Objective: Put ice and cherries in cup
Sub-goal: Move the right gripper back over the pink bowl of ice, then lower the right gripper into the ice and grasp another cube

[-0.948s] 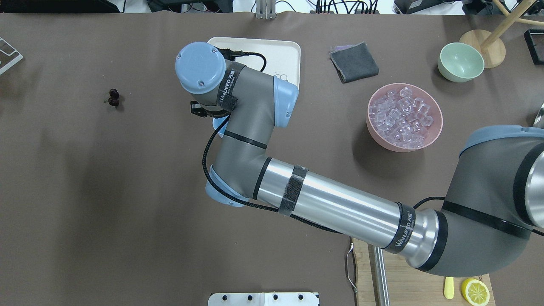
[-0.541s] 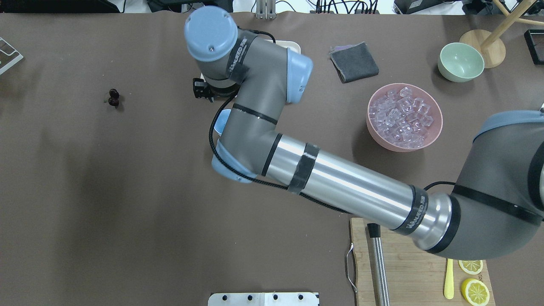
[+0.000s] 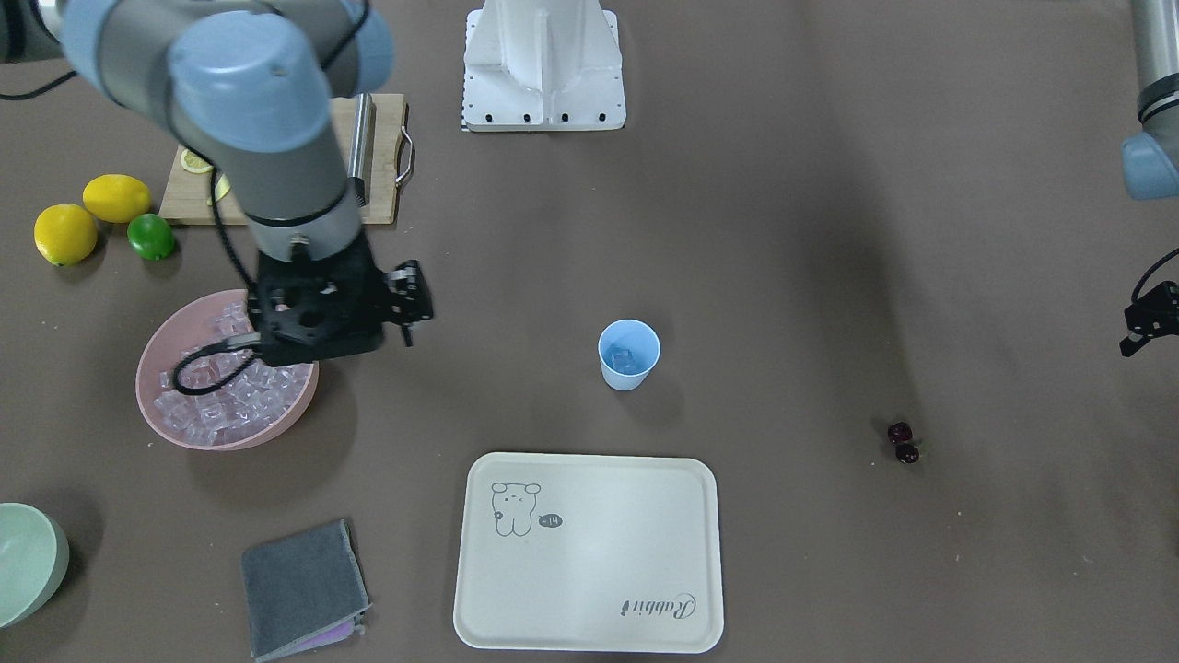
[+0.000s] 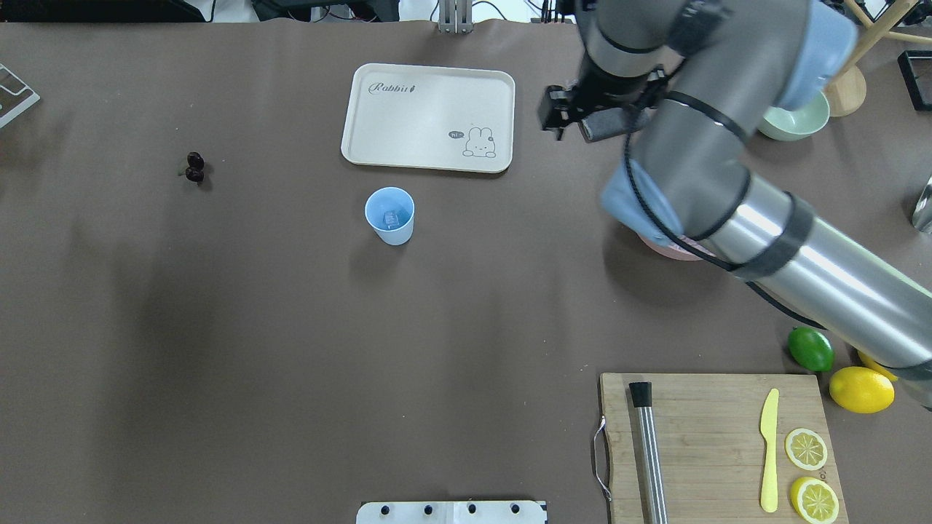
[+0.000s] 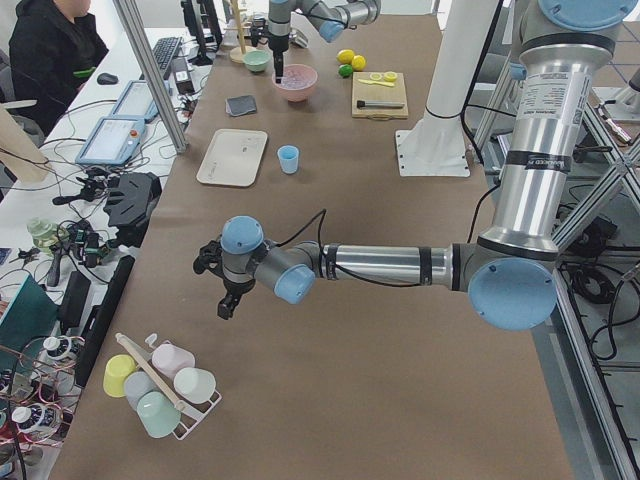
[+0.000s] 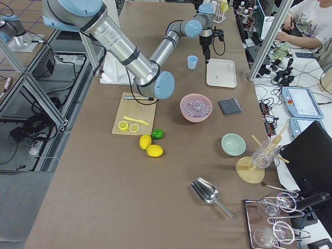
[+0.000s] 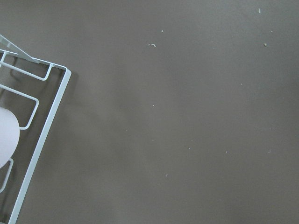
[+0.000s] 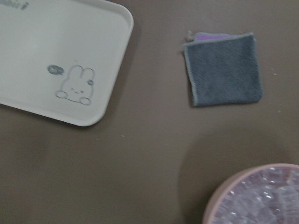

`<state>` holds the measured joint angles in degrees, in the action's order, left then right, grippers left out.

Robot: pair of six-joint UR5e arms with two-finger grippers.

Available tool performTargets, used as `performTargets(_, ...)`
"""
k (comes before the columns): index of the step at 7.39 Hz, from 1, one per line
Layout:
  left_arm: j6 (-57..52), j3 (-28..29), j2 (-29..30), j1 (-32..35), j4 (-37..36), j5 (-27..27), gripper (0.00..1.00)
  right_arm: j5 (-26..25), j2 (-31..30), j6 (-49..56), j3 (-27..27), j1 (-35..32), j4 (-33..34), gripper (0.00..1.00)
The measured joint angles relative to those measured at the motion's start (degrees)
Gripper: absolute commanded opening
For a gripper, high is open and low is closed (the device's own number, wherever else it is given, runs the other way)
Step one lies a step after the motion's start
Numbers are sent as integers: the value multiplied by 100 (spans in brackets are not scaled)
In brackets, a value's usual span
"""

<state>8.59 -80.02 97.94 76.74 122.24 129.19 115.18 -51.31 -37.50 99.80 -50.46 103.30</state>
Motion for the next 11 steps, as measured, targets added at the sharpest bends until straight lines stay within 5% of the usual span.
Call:
performTargets(2,30,-4,39,0,1,1,97,264,-1118,771,506,-259,-145,99)
performTargets(4,39,-27,53,-1,1,1,97,606,-1731,888,250,-263,-899,99)
performTargets(6,59,-47,58,-1,1,1,97,755,-1977,875,-63,-171,-1419,99)
performTargets(11,173,-57,103,-2,5,1,97,858,-2133,787,-20,-26,-1528,93)
